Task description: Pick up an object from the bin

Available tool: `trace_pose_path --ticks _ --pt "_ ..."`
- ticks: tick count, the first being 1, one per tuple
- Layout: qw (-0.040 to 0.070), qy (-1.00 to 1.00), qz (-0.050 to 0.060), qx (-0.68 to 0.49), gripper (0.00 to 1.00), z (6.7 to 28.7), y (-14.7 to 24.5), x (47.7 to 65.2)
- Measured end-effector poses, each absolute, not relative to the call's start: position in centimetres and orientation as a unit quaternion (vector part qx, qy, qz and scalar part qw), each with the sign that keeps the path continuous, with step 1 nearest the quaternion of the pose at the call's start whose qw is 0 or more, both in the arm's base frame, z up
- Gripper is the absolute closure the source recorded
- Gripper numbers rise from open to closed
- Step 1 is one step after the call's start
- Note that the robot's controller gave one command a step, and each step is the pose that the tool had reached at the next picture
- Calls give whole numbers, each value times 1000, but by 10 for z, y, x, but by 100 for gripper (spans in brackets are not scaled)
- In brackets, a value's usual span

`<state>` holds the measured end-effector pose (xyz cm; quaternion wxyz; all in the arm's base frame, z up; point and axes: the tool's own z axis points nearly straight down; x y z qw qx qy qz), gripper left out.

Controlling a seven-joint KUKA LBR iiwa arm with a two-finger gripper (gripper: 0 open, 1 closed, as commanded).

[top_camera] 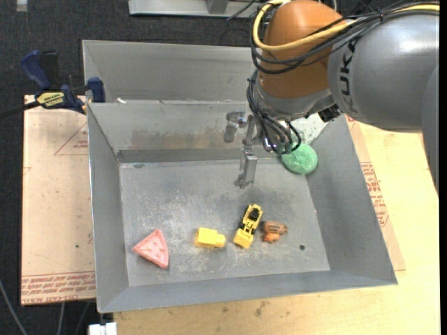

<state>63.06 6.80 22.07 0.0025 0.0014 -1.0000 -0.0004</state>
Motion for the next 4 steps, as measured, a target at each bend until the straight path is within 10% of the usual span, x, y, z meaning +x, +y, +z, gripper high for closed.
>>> trace_pose_path --ticks 1,2,4 --pt "-1 -1000 -1 1 0 226 68 632" --pt "-3 -1000 -1 28 0 156 37 605" --pt "-2 -977 0 212 0 147 -2 576"
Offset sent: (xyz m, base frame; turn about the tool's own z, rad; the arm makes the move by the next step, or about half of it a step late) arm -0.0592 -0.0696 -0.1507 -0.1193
